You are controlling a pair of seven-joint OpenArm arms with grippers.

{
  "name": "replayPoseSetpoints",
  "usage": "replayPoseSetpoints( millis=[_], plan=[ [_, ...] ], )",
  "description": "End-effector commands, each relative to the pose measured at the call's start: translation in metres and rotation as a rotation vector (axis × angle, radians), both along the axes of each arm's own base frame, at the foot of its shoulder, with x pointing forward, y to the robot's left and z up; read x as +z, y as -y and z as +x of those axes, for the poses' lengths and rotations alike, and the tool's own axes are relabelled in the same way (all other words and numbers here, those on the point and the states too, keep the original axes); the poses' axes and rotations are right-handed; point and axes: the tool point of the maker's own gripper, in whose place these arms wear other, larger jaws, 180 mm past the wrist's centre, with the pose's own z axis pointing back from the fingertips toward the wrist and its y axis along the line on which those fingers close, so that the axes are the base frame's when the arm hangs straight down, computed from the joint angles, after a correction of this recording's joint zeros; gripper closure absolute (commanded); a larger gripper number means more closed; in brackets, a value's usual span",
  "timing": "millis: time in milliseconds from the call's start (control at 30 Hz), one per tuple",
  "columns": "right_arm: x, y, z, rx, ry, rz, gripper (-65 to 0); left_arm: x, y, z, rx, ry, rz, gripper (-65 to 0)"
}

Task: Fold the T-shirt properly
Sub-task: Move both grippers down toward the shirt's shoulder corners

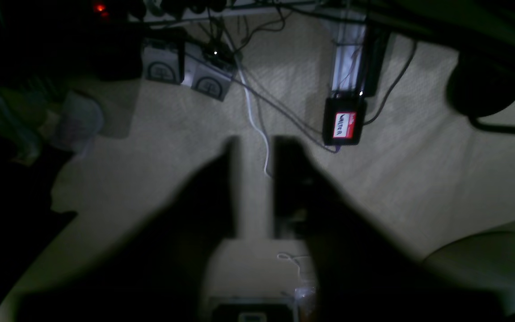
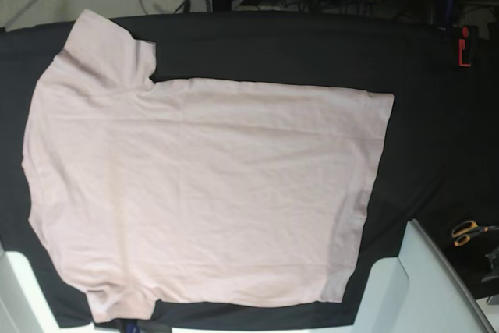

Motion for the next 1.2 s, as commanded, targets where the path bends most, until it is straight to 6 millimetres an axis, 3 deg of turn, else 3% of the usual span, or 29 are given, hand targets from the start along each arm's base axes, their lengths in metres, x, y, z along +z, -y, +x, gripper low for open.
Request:
replayPoseSetpoints(
  millis=[0, 33, 67, 100, 167, 233, 333, 500, 567, 600, 700, 867, 1033, 1167],
  plan=[
    [0.000, 0.001, -0.003, -0.005, -0.007, -0.003, -18.3, 0.001, -0.003, -0.006, -0.005, -0.010, 0.008, 0.0],
    [0.000, 0.001, -0.003, -0.008, -0.007, -0.003, -5.6, 0.001, -0.003, -0.006, -0.005, -0.010, 0.008, 0.0],
    [0.000, 0.001, -0.003, -0.008, -0.007, -0.003, 0.0, 0.001, -0.003, -0.006, -0.005, -0.010, 0.008, 0.0],
    [0.000, 0.000, -0.003, -0.010, -0.007, -0.003, -0.8, 0.000, -0.002, -0.006, -0.004, -0.010, 0.007, 0.0],
    [0.000, 0.000, -0.002, -0.011, -0.004, -0.003, -14.3, 0.001, -0.002, -0.006, 0.006, -0.011, 0.007, 0.0],
    [0.000, 0.000, -0.002, -0.011, -0.002, -0.003, -22.7, 0.001, -0.002, -0.008, 0.006, -0.012, 0.007, 0.0],
    [0.000, 0.000, -0.003, -0.011, -0.004, -0.003, -28.7, 0.001, -0.004, -0.015, 0.015, -0.021, 0.010, 0.0],
    [0.000, -0.001, -0.003, -0.010, -0.004, 0.000, -26.0, 0.003, -0.005, -0.013, 0.006, -0.004, 0.010, 0.0],
    [0.000, -0.002, -0.004, -0.011, -0.005, 0.002, -12.9, 0.003, -0.005, -0.014, 0.011, -0.005, 0.011, 0.0],
    [0.001, -0.002, -0.010, -0.011, -0.016, 0.001, -1.1, 0.003, -0.005, -0.012, 0.010, -0.001, 0.011, 0.0],
    [0.001, -0.002, -0.018, -0.011, -0.027, 0.001, -2.1, 0.003, -0.006, -0.013, 0.010, -0.001, 0.013, 0.0],
    [0.004, -0.002, -0.039, -0.011, -0.044, 0.002, -0.6, 0.009, -0.024, -0.007, -0.003, 0.038, 0.039, 0.0],
    [0.012, 0.002, -0.047, -0.008, 0.027, -0.009, -0.6, 0.035, -0.045, 0.009, -0.056, 0.174, 0.063, 0.0],
    [0.029, 0.007, -0.046, -0.010, 0.035, -0.022, -0.6, 0.065, -0.045, 0.025, -0.084, 0.288, 0.055, 0.0]
  ],
)
